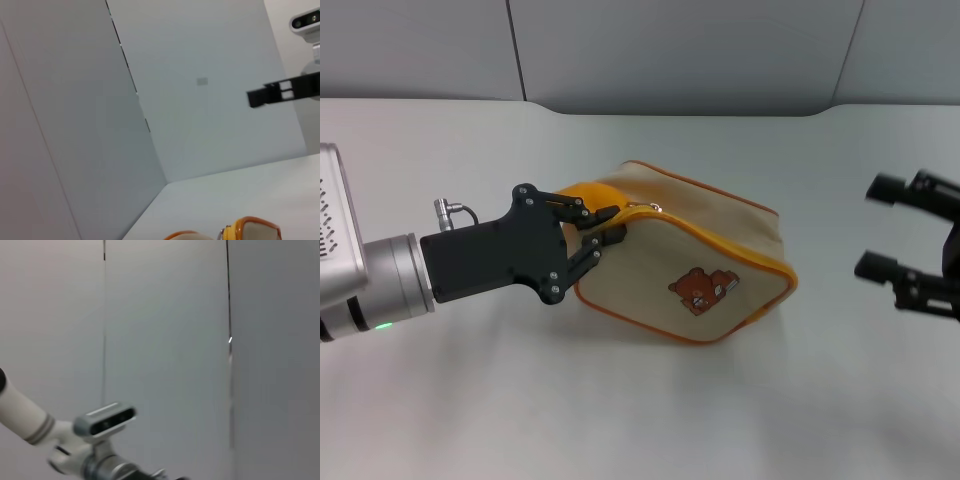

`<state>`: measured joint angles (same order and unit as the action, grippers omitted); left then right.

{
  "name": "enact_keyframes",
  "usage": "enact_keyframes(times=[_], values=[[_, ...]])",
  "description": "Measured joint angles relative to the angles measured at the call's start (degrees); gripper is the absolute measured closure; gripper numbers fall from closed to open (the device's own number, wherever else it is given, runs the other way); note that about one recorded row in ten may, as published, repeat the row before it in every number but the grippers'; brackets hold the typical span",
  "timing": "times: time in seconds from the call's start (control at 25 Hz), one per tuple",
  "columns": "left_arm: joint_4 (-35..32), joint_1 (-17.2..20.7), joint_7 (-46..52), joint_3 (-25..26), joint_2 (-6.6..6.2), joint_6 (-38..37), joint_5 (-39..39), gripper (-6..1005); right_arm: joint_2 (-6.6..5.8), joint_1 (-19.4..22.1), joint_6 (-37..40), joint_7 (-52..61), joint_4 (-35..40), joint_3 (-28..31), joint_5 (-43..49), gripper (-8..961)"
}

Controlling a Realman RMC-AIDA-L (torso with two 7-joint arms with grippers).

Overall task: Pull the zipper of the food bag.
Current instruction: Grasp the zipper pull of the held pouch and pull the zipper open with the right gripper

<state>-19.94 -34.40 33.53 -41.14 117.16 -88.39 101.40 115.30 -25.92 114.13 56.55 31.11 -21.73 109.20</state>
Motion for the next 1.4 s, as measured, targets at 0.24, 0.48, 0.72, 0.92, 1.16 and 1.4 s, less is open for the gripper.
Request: enact_keyframes(times=[0.24,0.48,0.72,0.92,1.16,1.4], values=[[0.0,-0.6,0.1,0.1,-0.26,0.0,0.6,881,2.44,-2.6,-11.1,-17.0,0.1,-0.1,-3.6,158],[-0.1,-0.4,0.2,0.5,0.05,1.2,0.4,885,3.06,-6.4,-20.5,-20.5,-0.4,-3.7,-2.8,159],[0.4,-0.1,0.1,0.5,0.18,1.4,0.3,888,2.96,-9.4,-24.6,-19.9,-0.1,-11.0,-2.6,181],[0.3,-0.1,0.1,0.5,0.18,1.2,0.3,889,3.26,-11.0,-26.9,-22.4,0.0,-14.3,-2.6,256],[0.3,-0.1,0.2,0.1,0.18,0.9,0.3,889,3.68,-12.5,-27.3,-23.9,-0.1,-17.6,-2.5,363],[0.2,-0.1,0.3,0.1,0.18,0.9,0.5,888,3.80,-13.1,-27.5,-24.0,0.0,-20.9,-2.8,461]])
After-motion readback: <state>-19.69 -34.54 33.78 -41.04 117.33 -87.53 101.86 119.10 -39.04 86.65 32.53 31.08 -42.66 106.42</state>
